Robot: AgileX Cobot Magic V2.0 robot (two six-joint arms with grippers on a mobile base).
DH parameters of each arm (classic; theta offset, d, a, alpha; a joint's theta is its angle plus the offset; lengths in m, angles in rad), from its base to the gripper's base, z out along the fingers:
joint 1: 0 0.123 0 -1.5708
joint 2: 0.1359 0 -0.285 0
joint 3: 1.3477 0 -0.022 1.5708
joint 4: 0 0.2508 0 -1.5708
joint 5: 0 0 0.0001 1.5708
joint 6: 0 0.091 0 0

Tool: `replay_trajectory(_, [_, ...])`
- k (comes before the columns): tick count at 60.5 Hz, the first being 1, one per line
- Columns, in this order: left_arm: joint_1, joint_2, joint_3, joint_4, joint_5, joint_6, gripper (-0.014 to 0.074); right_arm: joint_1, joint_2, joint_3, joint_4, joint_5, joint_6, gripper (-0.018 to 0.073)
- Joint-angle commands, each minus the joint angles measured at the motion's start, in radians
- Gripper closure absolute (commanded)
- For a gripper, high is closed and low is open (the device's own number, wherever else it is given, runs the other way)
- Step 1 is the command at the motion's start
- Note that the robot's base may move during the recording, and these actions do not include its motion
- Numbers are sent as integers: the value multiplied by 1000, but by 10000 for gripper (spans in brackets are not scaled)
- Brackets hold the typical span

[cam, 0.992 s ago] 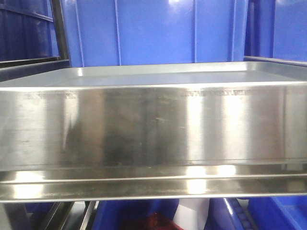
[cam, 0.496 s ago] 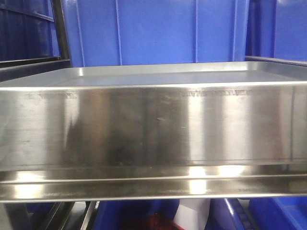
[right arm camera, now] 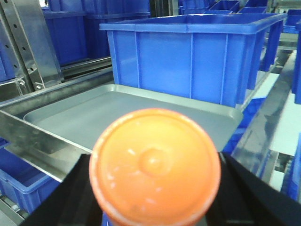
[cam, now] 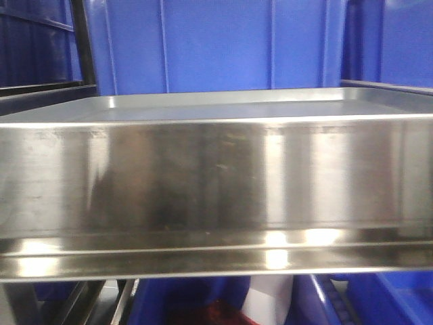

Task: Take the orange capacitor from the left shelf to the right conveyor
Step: 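Drive the base to the red conveyor holding the cylinder in the right gripper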

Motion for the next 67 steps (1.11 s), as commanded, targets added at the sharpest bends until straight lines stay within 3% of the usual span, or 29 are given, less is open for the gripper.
replay_trajectory(1, [1, 10, -8, -5, -84, 0, 701, 1, 16, -25, -21, -95, -10, 501])
replay_trajectory(67, [3, 10, -8, -5, -84, 0, 701, 2, 17, -25, -22, -90, -10, 501])
